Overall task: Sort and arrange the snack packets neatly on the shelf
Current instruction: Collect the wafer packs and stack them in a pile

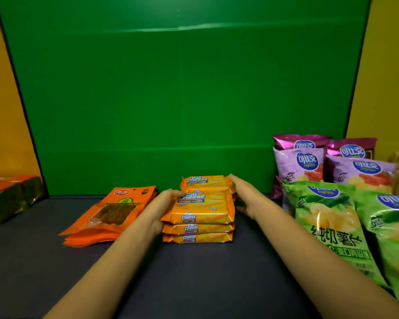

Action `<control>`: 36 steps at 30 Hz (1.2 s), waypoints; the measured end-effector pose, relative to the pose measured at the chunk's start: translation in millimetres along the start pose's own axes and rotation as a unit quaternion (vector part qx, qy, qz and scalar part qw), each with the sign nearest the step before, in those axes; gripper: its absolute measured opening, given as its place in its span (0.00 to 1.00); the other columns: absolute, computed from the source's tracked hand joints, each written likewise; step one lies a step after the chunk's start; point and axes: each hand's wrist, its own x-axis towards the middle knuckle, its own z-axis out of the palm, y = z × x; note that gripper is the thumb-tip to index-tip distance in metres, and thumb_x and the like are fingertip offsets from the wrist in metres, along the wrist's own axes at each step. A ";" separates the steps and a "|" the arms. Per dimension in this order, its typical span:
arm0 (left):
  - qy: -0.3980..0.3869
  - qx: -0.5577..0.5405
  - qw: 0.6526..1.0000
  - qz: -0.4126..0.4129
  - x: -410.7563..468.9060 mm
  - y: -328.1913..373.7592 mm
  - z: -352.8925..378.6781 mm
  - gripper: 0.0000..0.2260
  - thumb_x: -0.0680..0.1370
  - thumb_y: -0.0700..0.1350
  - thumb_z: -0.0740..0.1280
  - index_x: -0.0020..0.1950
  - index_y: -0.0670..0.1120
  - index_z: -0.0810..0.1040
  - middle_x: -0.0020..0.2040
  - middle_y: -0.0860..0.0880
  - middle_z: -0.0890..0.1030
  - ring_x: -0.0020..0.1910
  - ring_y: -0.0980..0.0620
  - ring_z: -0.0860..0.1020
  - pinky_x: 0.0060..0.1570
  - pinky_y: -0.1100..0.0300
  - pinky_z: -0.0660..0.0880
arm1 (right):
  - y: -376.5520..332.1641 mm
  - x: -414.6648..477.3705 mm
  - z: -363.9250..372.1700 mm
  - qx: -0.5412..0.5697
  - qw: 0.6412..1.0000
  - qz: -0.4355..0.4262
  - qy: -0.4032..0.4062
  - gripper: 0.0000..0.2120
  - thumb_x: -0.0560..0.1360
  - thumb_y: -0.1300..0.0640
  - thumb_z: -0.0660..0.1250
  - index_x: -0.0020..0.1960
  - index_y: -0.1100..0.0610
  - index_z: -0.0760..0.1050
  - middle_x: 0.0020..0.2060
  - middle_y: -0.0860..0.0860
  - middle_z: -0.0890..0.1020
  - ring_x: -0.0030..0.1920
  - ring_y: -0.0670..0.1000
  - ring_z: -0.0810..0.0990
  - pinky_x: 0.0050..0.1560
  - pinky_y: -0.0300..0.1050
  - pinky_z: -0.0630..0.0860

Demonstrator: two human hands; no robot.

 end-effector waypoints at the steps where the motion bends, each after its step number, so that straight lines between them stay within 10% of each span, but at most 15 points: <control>1: 0.003 -0.011 1.000 0.013 3.1 -0.5 -0.7 0.31 0.74 0.41 0.65 0.74 0.45 0.58 0.54 0.38 0.81 0.35 0.43 0.83 0.35 0.52 0.80 | 3.5 -2.9 1.4 0.025 0.999 0.009 -0.021 0.16 0.77 0.44 0.55 0.45 0.52 0.77 0.50 0.52 0.81 0.59 0.53 0.75 0.70 0.53 0.64; 11: -0.011 0.007 0.999 0.039 3.4 -7.7 6.8 0.19 0.77 0.42 0.61 0.68 0.43 0.68 0.48 0.41 0.82 0.32 0.48 0.83 0.32 0.58 0.79 | 2.2 -16.5 18.2 0.033 0.999 -0.013 -0.028 0.20 0.81 0.52 0.52 0.64 0.64 0.71 0.58 0.61 0.79 0.38 0.52 0.78 0.46 0.48 0.76; 15: 0.073 0.099 0.986 0.110 7.3 -7.5 0.8 0.31 0.76 0.45 0.65 0.75 0.43 0.56 0.72 0.40 0.67 0.62 0.42 0.76 0.61 0.48 0.73 | -3.7 -27.2 9.4 -0.038 0.998 -0.052 0.008 0.22 0.79 0.47 0.54 0.63 0.63 0.72 0.59 0.58 0.79 0.56 0.56 0.79 0.61 0.50 0.74; 18: 0.126 0.191 0.948 0.223 -5.4 0.0 -2.0 0.25 0.75 0.49 0.65 0.70 0.44 0.66 0.70 0.44 0.70 0.66 0.46 0.72 0.66 0.46 0.69 | -11.6 -48.9 -0.5 -0.121 0.981 -0.139 0.057 0.17 0.79 0.53 0.56 0.63 0.61 0.71 0.57 0.53 0.76 0.59 0.52 0.73 0.62 0.46 0.69; 22: 0.198 0.316 0.809 0.455 -38.9 13.3 2.0 0.12 0.75 0.46 0.62 0.52 0.40 0.79 0.52 0.42 0.81 0.54 0.45 0.77 0.58 0.50 0.71 | -20.3 -98.7 -28.6 -0.178 0.948 -0.251 0.082 0.18 0.78 0.60 0.58 0.67 0.58 0.70 0.64 0.51 0.75 0.61 0.48 0.73 0.60 0.38 0.66; 28: 0.053 0.320 0.816 0.478 -85.9 5.2 44.6 0.05 0.73 0.50 0.62 0.38 0.54 0.75 0.39 0.54 0.81 0.39 0.61 0.76 0.43 0.70 0.70 | -10.4 -159.7 -109.9 -0.205 0.912 -0.327 0.142 0.12 0.77 0.65 0.59 0.54 0.52 0.75 0.52 0.46 0.78 0.52 0.44 0.75 0.53 0.33 0.71; 36: -0.087 0.311 0.825 0.463 -126.5 -40.6 143.3 0.15 0.69 0.59 0.60 0.39 0.49 0.78 0.40 0.50 0.81 0.36 0.52 0.78 0.39 0.55 0.73 | 32.3 -192.1 -264.4 -0.200 0.901 -0.288 0.254 0.15 0.75 0.67 0.61 0.43 0.47 0.76 0.45 0.47 0.80 0.45 0.36 0.77 0.49 0.31 0.69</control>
